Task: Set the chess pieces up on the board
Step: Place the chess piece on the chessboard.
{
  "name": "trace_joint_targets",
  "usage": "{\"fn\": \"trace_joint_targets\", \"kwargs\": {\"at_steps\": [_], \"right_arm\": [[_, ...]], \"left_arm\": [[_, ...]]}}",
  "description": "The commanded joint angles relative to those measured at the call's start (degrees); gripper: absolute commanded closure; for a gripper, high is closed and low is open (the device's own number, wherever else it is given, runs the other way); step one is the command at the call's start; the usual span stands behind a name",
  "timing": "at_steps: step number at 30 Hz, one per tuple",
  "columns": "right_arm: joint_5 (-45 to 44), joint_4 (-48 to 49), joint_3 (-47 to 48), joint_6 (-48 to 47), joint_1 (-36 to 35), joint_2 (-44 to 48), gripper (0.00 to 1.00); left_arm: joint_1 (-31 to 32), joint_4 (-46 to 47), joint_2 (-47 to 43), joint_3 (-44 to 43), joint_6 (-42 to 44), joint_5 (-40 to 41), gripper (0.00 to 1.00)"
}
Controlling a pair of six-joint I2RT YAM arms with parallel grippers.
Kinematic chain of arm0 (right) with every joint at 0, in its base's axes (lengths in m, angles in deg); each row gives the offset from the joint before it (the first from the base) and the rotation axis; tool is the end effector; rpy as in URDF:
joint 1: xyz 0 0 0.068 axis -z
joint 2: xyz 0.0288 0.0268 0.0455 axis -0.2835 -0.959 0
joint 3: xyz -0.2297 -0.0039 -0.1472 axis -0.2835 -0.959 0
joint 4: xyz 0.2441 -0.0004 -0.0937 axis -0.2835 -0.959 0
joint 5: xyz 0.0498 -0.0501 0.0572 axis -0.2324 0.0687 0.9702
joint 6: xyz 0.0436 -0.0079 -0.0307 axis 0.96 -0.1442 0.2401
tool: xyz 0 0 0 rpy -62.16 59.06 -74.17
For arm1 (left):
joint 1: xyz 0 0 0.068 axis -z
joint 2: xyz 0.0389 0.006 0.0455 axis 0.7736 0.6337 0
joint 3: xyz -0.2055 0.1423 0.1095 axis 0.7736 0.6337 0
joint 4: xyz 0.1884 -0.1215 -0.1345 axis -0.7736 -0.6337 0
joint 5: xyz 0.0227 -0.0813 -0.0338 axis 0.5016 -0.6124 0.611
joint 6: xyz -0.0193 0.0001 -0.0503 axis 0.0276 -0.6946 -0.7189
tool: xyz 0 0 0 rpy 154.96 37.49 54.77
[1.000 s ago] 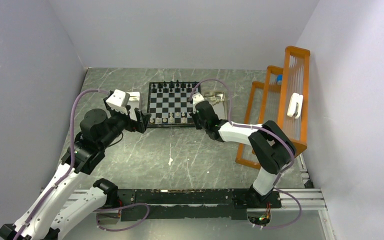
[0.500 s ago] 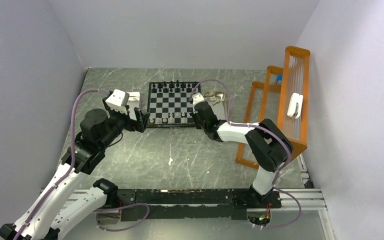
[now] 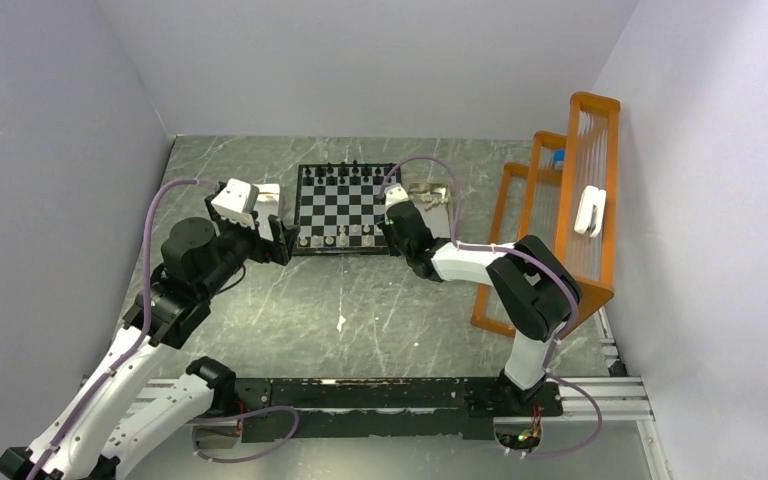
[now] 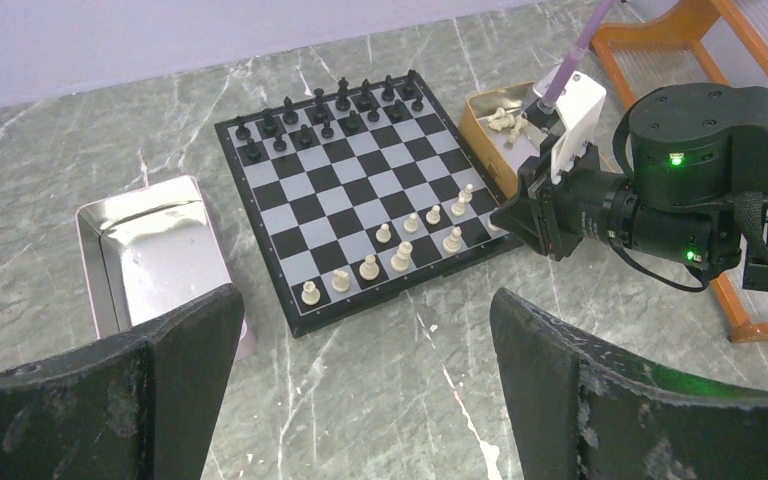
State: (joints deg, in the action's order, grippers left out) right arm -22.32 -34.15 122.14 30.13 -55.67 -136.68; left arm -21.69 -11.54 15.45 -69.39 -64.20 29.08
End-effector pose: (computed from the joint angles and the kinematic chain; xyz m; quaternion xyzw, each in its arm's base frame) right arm 0.2931 0.2274 0.1598 -0.2084 0.8554 0.0652 0.4696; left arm 0.1409 -0.0751 0.3575 0.1232 0.7556 -0.1701 0.6205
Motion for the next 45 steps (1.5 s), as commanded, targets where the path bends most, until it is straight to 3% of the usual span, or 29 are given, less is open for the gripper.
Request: {"fn": "trace_joint_targets", "kwargs": {"at_steps": [1,28,37,45], "right_arm": [[-1.36,-2.73,-0.13,1.26,-0.28,-0.21,0.83],[-2.29,-6.10,1.69,2.60,-0.33,0.68,0.79],[-0.19,-8.84,5.02,2.94,-0.28,2.67,0.70],[0.08,-10.72,9.34,2.13,-0.02,4.18,0.68]], "left_arm": [[0.18,-0.05,-0.70,0.44,0.60,0.68,0.03],[0.18,0.14,-0.38,0.54,0.68,0.43,0.03],[0.18,0.05,-0.14,0.53,0.72,0.40,0.03],[0.18,0.14,-0.31,0.53,0.77,0.12,0.03]]}}
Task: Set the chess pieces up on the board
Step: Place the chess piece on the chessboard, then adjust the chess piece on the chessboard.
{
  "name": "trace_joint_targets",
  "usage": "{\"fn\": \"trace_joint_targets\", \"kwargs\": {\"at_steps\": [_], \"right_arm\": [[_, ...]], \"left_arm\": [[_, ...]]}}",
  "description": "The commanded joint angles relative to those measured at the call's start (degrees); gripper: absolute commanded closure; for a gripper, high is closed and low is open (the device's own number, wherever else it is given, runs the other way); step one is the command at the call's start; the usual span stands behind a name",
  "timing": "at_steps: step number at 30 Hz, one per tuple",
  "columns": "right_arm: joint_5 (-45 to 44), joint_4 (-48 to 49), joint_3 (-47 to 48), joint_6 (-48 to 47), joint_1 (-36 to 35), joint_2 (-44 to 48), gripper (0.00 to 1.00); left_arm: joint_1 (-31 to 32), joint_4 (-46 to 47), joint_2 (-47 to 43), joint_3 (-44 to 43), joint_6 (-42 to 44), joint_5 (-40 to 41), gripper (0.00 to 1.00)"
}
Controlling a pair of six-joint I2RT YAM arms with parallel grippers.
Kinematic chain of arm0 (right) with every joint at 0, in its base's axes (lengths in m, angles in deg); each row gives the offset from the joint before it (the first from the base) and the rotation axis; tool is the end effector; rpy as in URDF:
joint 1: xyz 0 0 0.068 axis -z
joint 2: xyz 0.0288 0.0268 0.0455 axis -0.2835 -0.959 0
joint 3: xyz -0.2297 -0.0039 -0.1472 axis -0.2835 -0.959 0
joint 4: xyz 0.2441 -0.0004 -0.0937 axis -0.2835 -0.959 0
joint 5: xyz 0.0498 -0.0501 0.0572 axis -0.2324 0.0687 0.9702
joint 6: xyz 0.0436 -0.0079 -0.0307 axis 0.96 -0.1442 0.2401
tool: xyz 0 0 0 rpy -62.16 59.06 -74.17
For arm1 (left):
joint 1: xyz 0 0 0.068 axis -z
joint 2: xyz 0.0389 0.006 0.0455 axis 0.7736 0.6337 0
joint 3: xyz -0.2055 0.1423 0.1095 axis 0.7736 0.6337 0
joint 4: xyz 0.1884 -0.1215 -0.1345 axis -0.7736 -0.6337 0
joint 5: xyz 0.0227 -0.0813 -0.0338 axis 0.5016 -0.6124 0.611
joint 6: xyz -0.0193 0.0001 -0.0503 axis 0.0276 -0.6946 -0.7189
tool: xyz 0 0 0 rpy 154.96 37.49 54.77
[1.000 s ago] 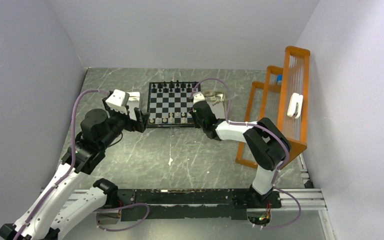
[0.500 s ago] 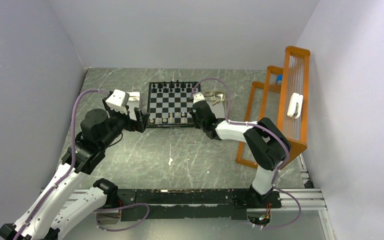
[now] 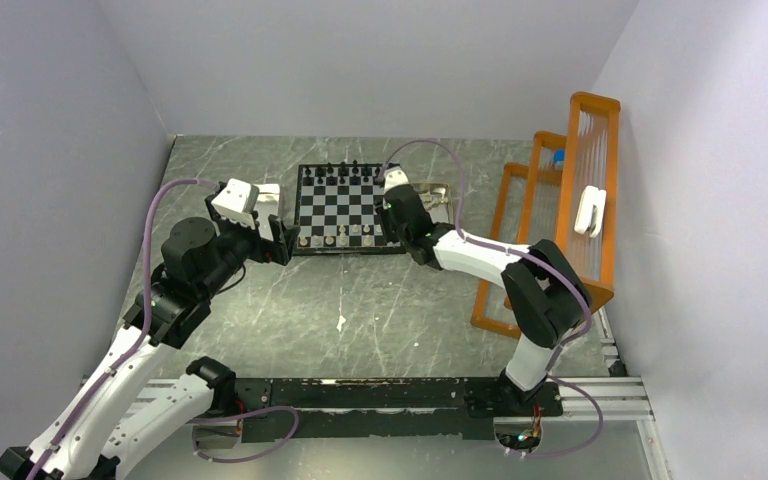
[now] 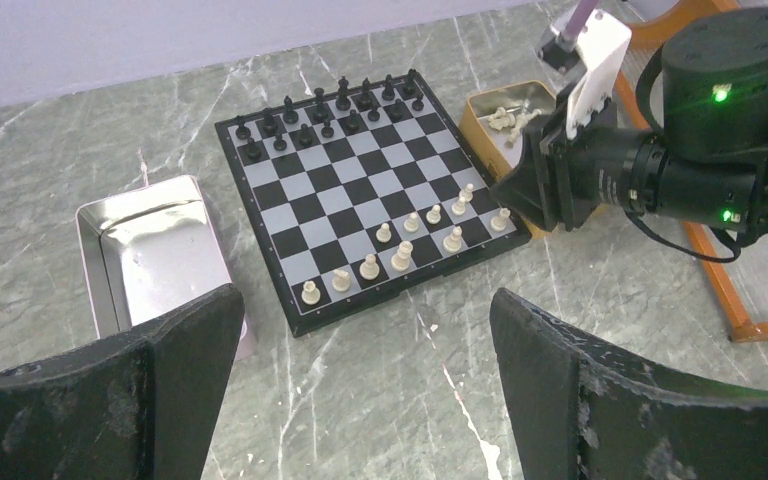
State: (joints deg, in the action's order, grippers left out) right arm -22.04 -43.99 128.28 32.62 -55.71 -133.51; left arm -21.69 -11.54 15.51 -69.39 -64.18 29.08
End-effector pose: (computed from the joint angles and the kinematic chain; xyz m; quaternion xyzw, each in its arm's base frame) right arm 0.2980 0.2319 0.1966 -0.1923 0.8615 0.0758 0.4637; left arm 0.1412 -0.0752 0.3574 0.1235 0.7559 -0.1699 0.6201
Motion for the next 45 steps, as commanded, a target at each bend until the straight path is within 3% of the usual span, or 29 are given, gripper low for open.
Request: {"fn": "trace_joint_targets", "kwargs": {"at_steps": [1,21,45], "right_arm": [[-0.23,-1.23,3.90,-0.52,0.21,0.49,0.69],[-2.69,-6.62,18.46,-3.71,1.88,-13.06,0.73],[-2.15,-9.97,19.62,-4.50,2.85,-17.19,0.74]], "left_arm": [[0.16,0.07,-0.40,0.53,0.74,0.08,0.03],[0.16,0.40,-1.16,0.66,1.18,-0.33,0.03],[0.09,0.40,-1.06,0.70,1.18,-0.32,0.03]]}}
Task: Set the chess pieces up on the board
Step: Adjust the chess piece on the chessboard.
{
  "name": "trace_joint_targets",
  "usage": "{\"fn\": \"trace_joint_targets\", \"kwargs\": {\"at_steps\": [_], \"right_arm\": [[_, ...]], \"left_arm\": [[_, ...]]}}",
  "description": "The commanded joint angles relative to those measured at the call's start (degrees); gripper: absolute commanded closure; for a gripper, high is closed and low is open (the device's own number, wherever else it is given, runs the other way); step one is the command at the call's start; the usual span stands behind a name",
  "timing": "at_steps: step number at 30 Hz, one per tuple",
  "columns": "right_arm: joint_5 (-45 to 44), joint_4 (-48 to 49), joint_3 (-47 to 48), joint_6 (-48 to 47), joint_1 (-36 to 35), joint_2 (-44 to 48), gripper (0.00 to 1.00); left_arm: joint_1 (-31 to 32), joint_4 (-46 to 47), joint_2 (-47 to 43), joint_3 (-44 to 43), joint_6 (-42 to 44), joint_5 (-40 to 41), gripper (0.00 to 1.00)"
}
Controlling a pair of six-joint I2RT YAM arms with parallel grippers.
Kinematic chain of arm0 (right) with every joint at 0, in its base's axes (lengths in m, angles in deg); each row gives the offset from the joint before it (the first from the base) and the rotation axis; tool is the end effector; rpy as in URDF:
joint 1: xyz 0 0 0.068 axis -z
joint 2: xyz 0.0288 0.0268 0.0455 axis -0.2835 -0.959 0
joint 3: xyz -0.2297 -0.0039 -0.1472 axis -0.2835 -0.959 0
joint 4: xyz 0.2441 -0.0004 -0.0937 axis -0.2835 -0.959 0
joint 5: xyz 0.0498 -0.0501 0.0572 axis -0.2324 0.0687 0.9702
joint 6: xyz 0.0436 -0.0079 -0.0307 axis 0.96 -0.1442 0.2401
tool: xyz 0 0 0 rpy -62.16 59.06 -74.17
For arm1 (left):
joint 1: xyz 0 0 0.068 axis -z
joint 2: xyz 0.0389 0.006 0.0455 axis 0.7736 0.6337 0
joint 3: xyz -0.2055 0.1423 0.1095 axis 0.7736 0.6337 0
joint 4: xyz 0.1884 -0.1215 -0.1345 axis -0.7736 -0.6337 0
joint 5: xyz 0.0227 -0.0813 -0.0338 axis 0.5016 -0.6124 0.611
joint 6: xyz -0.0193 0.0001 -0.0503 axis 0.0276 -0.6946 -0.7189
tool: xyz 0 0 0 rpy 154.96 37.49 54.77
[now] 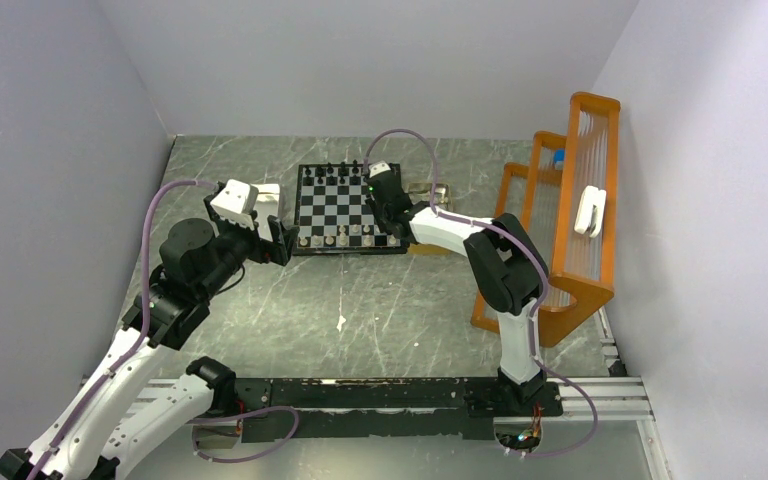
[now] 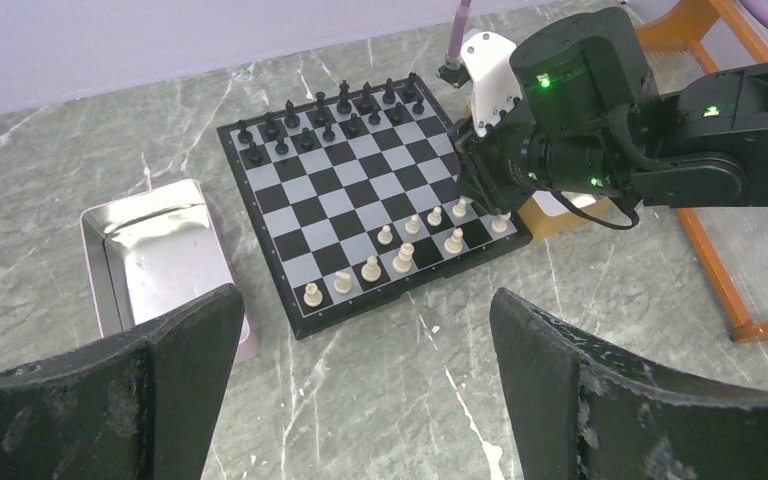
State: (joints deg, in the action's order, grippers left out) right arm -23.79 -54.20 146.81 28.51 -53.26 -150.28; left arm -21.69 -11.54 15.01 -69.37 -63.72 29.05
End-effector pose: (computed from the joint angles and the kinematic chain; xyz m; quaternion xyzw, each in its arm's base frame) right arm 0.3614 0.2578 0.1676 -0.2157 0.8860 0.0098 0.4103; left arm 0.1393 -0.0742 0.3585 0.1260 0.7527 -0.1687 0.6238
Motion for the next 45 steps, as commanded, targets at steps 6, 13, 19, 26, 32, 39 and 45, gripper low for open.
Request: {"fn": "trace_joint_targets", "kwargs": {"at_steps": [6,13,19,26,32,39,45], "right_arm": [[0.00,0.07,-0.20,-0.23,0.37,0.34,0.78],[0.29,-0.55,-2.54,0.02,0.43,2.39,0.81],[0.02,-0.05,-4.96,0.39,0.47,4.35,0.81],[0.44,0.14,-5.06,0.90,0.50,4.02,0.82],[0.50,0.09,-4.18,1.06,0.55,3.29,0.78],[0.92,-0.51,-1.61,0.45,0.66,3.09,0.74],[1.28,-2.46,2.55,-0.41,0.76,3.14,0.71]], "left_arm": [[0.08,0.44,-0.46,0.68,0.72,-0.42,0.03],[0.09,0.44,-0.55,0.64,0.72,-0.49,0.03],[0.05,0.49,-0.66,0.71,0.68,-0.61,0.03],[0.10,0.46,-0.72,0.76,0.64,-0.60,0.03],[0.10,0.49,-0.69,0.77,0.72,-0.58,0.03],[0.10,0.40,-0.57,0.77,0.72,-0.58,0.03],[0.10,0.48,-0.66,0.77,0.72,-0.58,0.03]]}}
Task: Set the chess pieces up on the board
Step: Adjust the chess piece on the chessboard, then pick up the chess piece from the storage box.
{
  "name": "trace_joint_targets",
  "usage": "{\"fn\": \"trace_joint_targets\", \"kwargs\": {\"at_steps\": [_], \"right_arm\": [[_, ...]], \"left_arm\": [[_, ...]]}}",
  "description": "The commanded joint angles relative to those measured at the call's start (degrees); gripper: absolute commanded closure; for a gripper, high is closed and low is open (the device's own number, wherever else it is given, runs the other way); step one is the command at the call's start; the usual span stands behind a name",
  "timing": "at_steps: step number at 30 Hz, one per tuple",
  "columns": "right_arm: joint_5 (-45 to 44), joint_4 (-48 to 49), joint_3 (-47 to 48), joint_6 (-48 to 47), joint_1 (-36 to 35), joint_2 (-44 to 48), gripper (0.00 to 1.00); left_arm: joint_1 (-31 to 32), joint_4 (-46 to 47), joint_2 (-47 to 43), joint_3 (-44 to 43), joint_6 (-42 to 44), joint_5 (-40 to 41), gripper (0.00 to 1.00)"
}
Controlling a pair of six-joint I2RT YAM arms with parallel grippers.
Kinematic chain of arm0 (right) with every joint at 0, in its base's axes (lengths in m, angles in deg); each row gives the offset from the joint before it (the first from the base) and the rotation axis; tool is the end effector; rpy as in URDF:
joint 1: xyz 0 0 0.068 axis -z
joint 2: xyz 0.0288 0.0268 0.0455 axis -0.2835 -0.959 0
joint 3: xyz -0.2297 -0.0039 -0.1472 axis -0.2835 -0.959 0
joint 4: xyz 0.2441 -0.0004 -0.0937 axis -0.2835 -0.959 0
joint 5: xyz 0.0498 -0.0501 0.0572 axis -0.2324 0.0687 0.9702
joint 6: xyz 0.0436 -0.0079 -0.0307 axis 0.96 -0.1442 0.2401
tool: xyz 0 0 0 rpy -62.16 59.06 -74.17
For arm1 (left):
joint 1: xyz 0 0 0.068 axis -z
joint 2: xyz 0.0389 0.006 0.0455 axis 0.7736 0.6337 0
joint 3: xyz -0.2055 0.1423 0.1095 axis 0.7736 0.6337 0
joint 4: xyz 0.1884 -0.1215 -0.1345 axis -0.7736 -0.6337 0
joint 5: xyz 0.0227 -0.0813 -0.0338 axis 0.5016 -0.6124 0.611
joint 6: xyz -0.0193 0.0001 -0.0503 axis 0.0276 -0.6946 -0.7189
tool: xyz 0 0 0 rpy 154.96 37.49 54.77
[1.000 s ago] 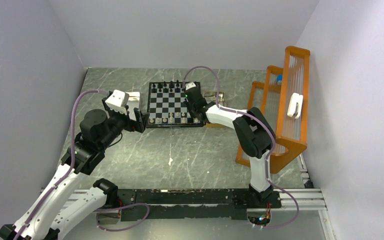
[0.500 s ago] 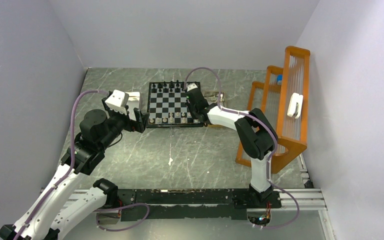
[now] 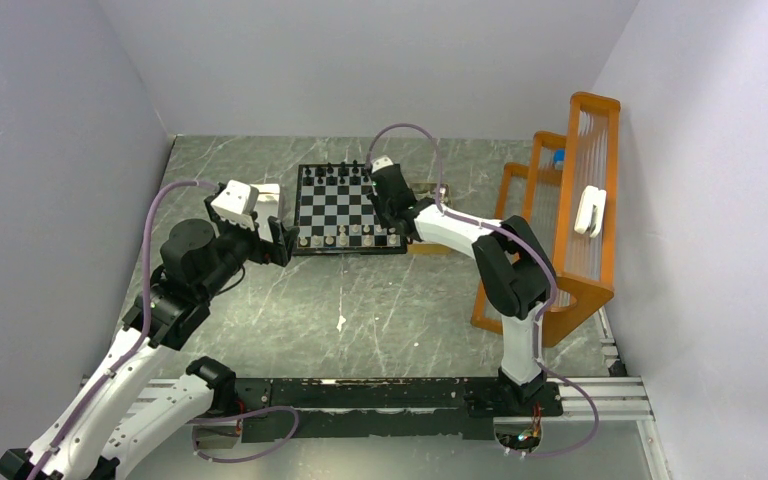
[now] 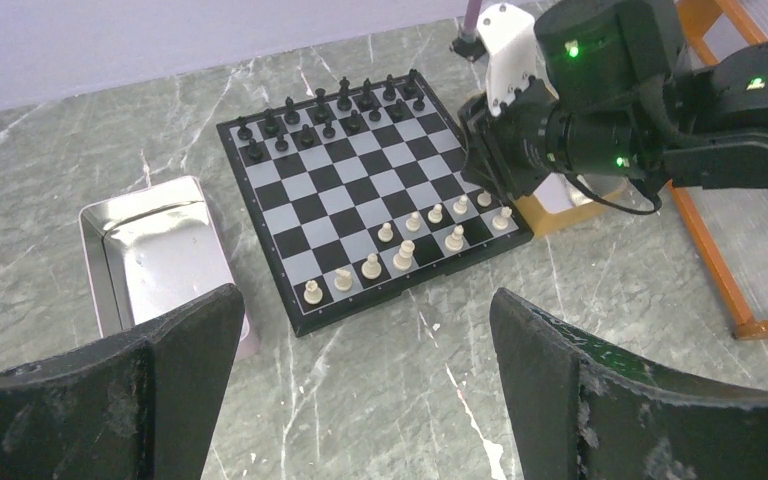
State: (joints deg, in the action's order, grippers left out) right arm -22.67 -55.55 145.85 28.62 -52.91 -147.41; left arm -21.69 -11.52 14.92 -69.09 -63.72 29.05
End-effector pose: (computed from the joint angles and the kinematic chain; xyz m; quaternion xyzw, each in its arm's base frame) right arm 0.3564 0.2516 0.1815 -0.2150 0.8853 0.0192 0.4119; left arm 0.1393 -0.0742 0.3571 0.1262 0.7537 -0.1683 0.6227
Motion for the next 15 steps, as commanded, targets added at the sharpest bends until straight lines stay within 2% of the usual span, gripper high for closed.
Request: {"fn": "trace_joint_targets", "kwargs": {"at_steps": [1,15], "right_arm": [[0.43,-1.16,3.91,-0.68,0.42,0.25,0.71],[6.68,-3.17,9.08,-2.17,0.50,-2.88,0.70]], "left_arm": [[0.10,0.47,-0.57,0.51,0.72,-0.53,0.03],[0.05,0.03,-0.66,0.26,0.90,-0.17,0.03]]}}
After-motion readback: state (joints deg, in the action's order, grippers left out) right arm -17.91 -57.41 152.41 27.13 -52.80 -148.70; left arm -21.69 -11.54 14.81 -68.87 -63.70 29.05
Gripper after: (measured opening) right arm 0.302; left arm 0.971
